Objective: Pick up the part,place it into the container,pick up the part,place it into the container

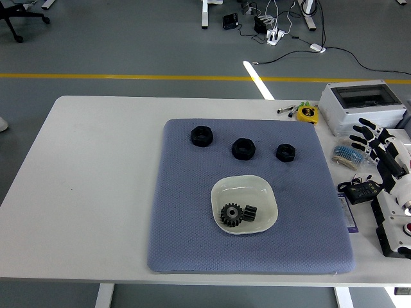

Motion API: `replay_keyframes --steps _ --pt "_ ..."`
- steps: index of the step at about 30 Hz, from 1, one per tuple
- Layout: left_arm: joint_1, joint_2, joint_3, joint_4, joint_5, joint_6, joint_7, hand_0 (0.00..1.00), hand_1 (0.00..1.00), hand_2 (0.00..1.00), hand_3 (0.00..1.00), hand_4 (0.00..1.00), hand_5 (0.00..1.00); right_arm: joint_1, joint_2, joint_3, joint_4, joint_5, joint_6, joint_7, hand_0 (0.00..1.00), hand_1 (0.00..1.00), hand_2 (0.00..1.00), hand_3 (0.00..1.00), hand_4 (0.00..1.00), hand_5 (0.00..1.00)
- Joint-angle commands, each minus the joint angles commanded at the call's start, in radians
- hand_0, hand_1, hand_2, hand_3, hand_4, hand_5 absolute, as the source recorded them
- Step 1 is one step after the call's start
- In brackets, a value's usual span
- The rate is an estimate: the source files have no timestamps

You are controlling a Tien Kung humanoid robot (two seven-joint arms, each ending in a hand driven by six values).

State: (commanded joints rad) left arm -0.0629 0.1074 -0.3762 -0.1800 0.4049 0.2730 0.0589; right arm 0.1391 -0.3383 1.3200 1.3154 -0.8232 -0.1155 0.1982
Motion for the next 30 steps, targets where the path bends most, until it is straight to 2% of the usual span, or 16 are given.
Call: replay_keyframes --steps 4,6,21,24,25,30 --pt "-0.004 -0.003 0.018 0.0 -0.023 0.001 -0.006 0.724 0.664 0.719 0.582 0.684 0.635 -0.049 0.067 0.076 0.02 -0.057 0.002 0.002 0.841 0.788 0.825 0.855 0.998 0.763" --pt "-0.006 -0.004 0.021 0.0 -0.024 0.0 -0.006 0.724 0.664 0.719 0.582 0.684 0.635 -0.06 0.078 0.081 0.023 -0.078 -0.002 0.004 0.841 0.788 0.825 0.855 0.998 0.763" --pt "-0.019 -0.001 0.032 0.0 -0.026 -0.001 -0.011 0.721 0.663 0.719 0.582 0.679 0.631 -0.041 0.086 0.086 0.016 -0.109 -0.012 0.01 0.817 0.784 0.825 0.84 0.998 0.735" --pt "-0.021 -0.002 0.019 0.0 -0.001 -0.002 -0.006 0.721 0.663 0.719 0.582 0.679 0.631 -0.039 0.087 0.085 0.017 -0.109 -0.011 0.007 0.817 0.784 0.825 0.84 0.998 0.735" --pt "-0.021 -0.002 0.017 0.0 0.006 -0.003 -0.004 0.72 0.663 0.713 0.581 0.679 0.631 -0.039 0.087 0.085 0.017 -0.109 -0.011 0.006 0.778 0.763 0.811 0.821 0.998 0.717" --pt "-0.025 -0.003 0.012 0.0 0.025 -0.004 -0.003 0.72 0.663 0.713 0.581 0.679 0.631 -0.046 0.087 0.088 0.016 -0.107 -0.012 0.003 0.778 0.763 0.811 0.821 0.998 0.717"
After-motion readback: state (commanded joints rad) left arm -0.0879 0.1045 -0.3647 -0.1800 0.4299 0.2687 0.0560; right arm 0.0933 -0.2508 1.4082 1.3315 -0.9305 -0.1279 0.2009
